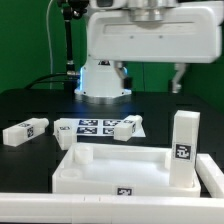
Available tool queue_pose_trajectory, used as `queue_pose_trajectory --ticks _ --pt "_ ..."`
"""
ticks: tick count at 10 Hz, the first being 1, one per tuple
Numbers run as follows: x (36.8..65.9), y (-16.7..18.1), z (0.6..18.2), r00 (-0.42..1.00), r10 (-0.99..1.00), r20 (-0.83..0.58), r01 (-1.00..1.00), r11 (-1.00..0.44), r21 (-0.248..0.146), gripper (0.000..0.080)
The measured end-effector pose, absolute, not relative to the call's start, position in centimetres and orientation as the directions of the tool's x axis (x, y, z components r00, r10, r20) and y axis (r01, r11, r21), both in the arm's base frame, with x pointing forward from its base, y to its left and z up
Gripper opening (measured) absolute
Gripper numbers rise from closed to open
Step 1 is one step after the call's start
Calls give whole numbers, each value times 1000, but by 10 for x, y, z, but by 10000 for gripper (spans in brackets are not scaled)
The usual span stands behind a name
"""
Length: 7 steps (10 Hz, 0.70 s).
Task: Assemble desk
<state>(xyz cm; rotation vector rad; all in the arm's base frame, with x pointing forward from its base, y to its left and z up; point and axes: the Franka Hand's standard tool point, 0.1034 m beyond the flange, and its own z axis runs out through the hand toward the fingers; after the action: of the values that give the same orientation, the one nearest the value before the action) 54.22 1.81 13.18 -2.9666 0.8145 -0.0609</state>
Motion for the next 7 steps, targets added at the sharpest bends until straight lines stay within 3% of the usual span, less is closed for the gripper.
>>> queue_pose_trajectory --ticks 4,5,7 --pt "540 18 128 860 -510 23 -508 -859 -72 649" --pt "528 9 118 851 -524 43 -520 -851 -76 649" --pt "477 -5 82 827 -562 27 -559 -826 -67 649"
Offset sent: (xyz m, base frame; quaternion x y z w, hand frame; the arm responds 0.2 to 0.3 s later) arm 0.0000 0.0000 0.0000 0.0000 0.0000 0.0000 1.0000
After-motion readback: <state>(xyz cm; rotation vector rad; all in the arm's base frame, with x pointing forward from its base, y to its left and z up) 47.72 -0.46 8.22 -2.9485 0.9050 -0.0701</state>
